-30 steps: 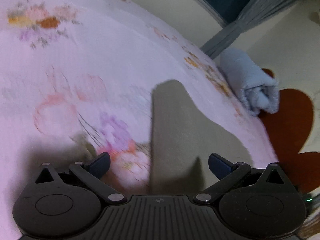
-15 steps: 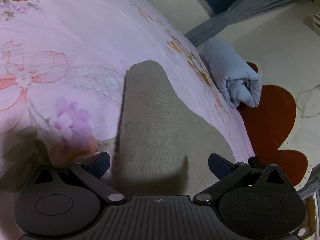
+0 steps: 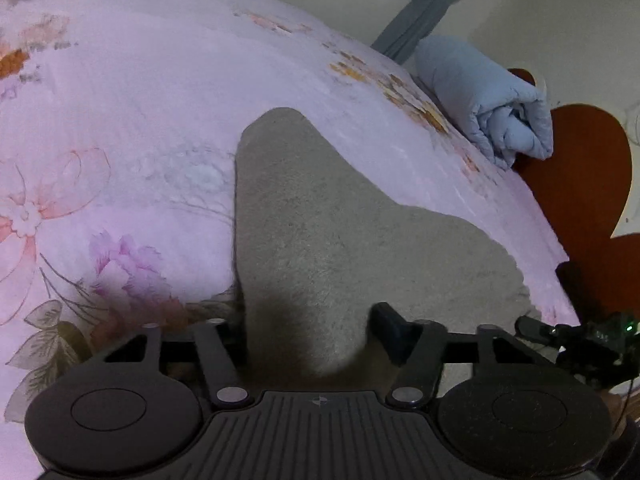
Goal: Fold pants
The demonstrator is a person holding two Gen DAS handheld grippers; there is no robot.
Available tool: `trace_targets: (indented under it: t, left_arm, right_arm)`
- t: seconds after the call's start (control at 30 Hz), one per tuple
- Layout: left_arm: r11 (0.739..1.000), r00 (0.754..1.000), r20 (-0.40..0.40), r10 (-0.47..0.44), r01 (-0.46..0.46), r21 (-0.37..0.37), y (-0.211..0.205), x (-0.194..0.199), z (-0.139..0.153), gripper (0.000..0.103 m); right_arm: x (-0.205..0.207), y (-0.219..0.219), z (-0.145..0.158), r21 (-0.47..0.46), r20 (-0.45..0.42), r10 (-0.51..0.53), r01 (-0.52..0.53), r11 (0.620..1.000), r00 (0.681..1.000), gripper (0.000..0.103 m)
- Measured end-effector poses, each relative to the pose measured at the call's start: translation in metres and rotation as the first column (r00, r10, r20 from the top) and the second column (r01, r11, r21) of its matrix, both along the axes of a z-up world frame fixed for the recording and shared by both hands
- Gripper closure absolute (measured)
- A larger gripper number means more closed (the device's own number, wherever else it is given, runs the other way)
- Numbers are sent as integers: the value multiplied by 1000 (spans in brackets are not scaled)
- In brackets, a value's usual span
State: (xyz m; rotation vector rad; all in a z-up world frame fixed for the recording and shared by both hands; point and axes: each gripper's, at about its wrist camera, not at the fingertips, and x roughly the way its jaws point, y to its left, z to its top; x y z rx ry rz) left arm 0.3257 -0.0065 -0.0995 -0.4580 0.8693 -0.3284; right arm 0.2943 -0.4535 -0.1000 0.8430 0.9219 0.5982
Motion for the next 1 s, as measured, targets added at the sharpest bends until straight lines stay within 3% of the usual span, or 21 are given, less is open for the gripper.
trace_targets:
  t: [0.17, 0.23, 0.6, 0.87, 1.0]
  left_arm:
    - [1000, 999, 37, 1, -2, 25, -1, -6, 14, 73]
    - [1000, 998, 56, -5, 3, 30, -2, -10, 22, 77]
    - [999, 988, 151, -14, 6, 53, 13, -17, 58, 79]
    - [996, 977, 209, 48, -64, 70, 63, 40, 84, 79]
    - [994, 978, 192, 81, -94, 61, 88, 78, 70, 79]
  right_arm:
    - [-10, 9, 20, -48, 65, 18, -14, 999, 998, 66]
    - [-12, 12, 30, -58, 91, 26, -21, 998, 995, 67]
    - [6, 33, 82, -87, 206, 115, -99, 991, 972, 67]
    - [80, 74, 95, -55, 270, 154, -144, 988, 950, 67]
    - [127, 93, 83, -26, 269, 160, -159, 987, 950, 67]
